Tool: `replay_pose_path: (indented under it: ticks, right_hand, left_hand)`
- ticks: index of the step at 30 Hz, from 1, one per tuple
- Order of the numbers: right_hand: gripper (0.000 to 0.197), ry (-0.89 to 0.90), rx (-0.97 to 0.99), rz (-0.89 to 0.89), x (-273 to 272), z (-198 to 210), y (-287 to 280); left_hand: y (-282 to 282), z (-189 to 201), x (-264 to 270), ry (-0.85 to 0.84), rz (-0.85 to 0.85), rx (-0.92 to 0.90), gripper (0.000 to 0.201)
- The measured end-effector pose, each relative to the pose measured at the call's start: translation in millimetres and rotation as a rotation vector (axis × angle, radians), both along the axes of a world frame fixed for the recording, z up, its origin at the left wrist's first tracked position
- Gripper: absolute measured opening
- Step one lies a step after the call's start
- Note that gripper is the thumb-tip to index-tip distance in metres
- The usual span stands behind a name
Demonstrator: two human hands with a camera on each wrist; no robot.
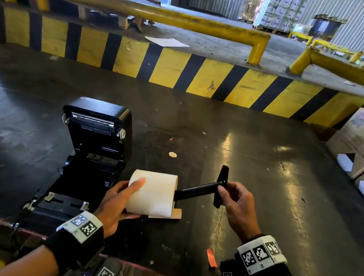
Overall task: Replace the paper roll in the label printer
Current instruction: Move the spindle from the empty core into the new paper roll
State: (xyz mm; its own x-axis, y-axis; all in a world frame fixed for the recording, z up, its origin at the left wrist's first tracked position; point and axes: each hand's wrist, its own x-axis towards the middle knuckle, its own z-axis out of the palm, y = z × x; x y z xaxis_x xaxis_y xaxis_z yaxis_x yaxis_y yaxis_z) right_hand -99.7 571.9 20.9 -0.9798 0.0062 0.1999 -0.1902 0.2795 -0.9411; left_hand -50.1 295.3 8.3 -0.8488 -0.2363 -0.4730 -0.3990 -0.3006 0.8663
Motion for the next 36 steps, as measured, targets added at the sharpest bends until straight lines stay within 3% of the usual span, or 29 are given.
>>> replay_pose_path:
  ticks: [6,9,11,16,18,21,25,28,30,33,36]
  right_hand:
    - [0.019,0.194,0.201,0.023,20.6,-10.4,-26.0]
    - [0.032,0.277,0.327,0.067,32.0,-20.8,-48.9]
    - [0.041,0.32,0.427,0.088,36.3,-24.3,-60.6]
    - [0.05,0.231,0.503,0.158,49.1,-20.3,-69.8]
    - [0.049,0.095,0.427,0.215,53.8,-10.4,-70.8]
    - [0.043,-0.045,0.146,0.276,51.8,-2.2,-70.6]
    - [0.034,-0.11,-0.111,0.177,35.4,1.1,-61.7]
    - [0.071,-0.23,-0.208,0.239,26.3,6.4,-56.5]
    - [0.074,-0.28,-0.196,0.278,23.6,8.5,-60.3]
    - [0.094,-0.316,-0.163,0.245,17.0,-5.1,-66.8]
    - [0.082,-0.354,-0.239,0.126,14.4,-11.5,-66.0]
  left_hand:
    - [9.5,2.9,1.6,-0.064,0.001,0.144,0.041]
    - [16.2,4.3,0.2,-0.046,-0.043,0.116,0.062]
    - [21.1,5.2,0.4,-0.037,-0.062,0.096,0.066]
    - [25.0,6.1,-0.9,-0.039,-0.028,0.08,0.06]
    - [23.7,7.8,-2.0,-0.036,-0.031,0.079,0.069]
    - [22.5,9.6,-3.5,-0.026,-0.031,0.085,0.076]
    - [24.2,13.2,-7.9,-0.02,-0.023,0.089,0.074]
    - [28.5,15.8,-10.3,0.0,-0.047,0.074,0.07]
    - [34.8,17.4,-13.1,0.002,-0.062,0.051,0.068]
    - [49.7,20.0,-19.9,0.009,-0.073,-0.001,0.058]
    - [61.5,23.4,-29.7,0.001,-0.102,-0.075,0.062]
